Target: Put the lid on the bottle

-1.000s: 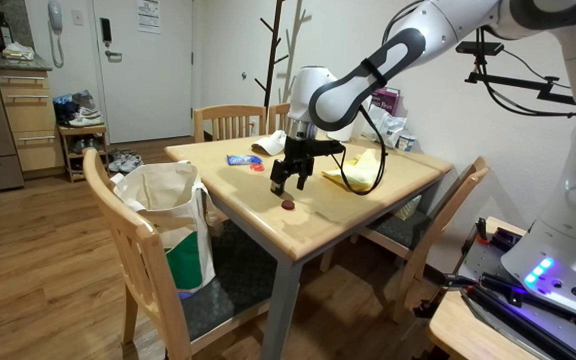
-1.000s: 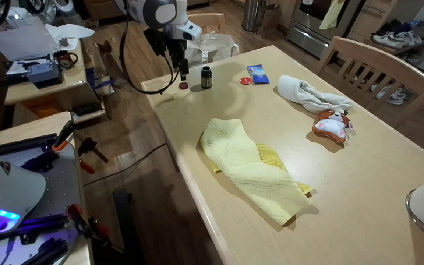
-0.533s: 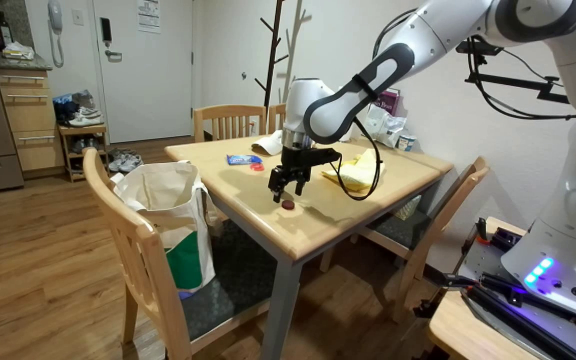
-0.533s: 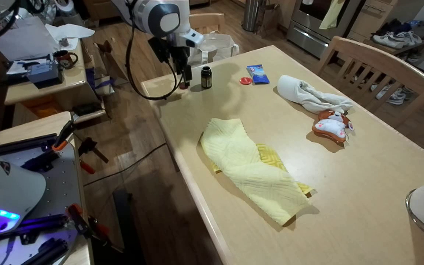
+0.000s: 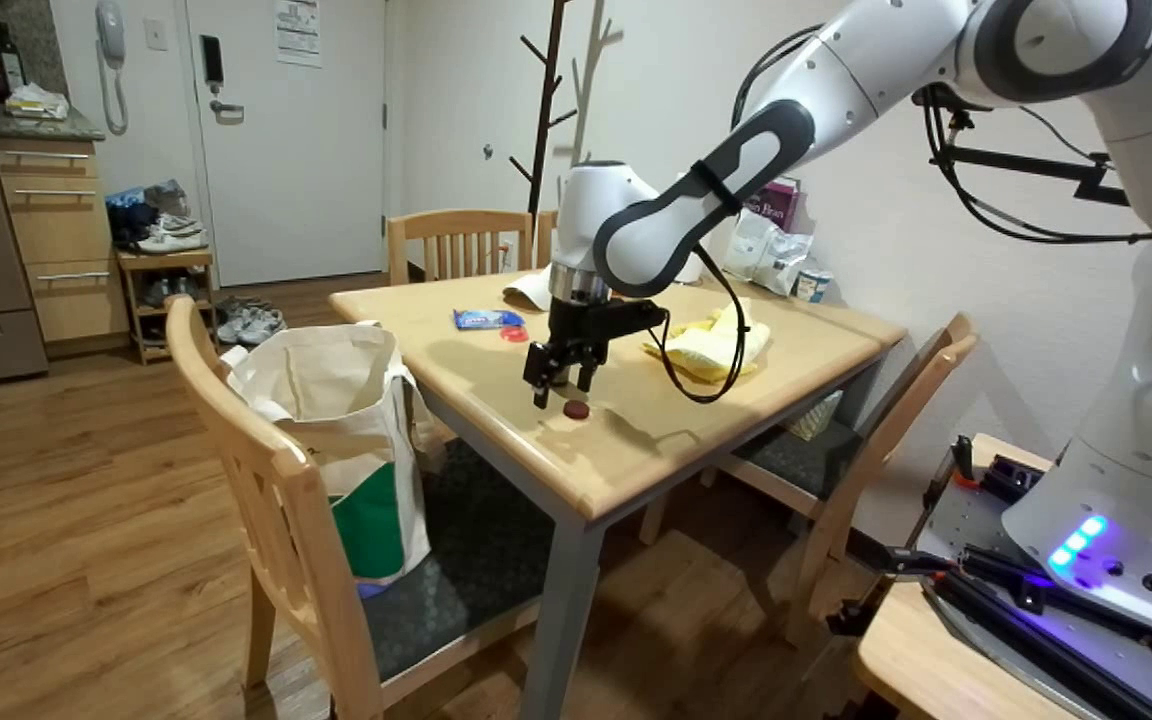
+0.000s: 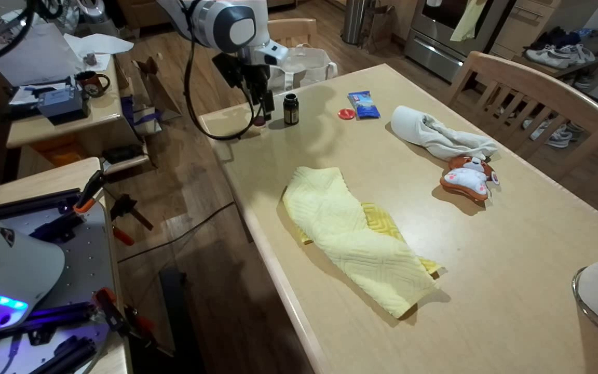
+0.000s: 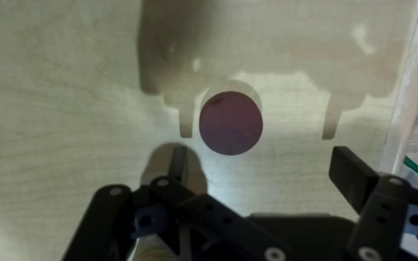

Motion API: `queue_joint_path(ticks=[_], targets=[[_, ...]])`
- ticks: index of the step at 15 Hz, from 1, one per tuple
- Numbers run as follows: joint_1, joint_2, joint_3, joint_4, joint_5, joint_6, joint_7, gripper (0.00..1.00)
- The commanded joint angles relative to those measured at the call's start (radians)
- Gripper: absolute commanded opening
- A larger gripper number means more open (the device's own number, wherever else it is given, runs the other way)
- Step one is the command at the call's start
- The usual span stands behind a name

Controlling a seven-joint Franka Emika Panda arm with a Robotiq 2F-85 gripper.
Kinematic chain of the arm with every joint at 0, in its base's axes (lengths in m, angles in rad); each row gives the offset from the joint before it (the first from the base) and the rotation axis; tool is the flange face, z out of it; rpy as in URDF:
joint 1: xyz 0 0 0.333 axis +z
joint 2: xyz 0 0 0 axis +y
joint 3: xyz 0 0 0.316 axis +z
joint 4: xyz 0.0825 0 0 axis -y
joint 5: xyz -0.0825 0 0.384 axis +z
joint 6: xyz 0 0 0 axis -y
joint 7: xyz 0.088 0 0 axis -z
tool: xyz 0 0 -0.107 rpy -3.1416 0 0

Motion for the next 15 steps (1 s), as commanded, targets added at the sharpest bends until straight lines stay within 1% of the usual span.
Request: queue_joint_path(ticks=[1, 5, 8, 9, 10, 11, 12, 15], targets=[[0.019, 0.018, -0.018, 0.037, -0.016, -0.042, 0.060, 1.00], [0.023, 0.021, -0.019, 0.052, -0.004, -0.123, 0.117, 1.00], [0.015, 0.024, -0.007, 0.064, -0.002, -0.154, 0.130, 1.00], [0.014, 0.025, -0.006, 0.068, -0.005, -0.159, 0.131, 0.75], [0.011, 0.026, -0.002, 0.071, -0.004, -0.159, 0.124, 0.74], [0.011, 0.027, -0.001, 0.073, -0.005, -0.161, 0.122, 0.68], [0.009, 0.028, 0.002, 0.074, -0.005, -0.160, 0.115, 0.60], [0.008, 0.029, 0.004, 0.078, -0.001, -0.169, 0.117, 0.41]])
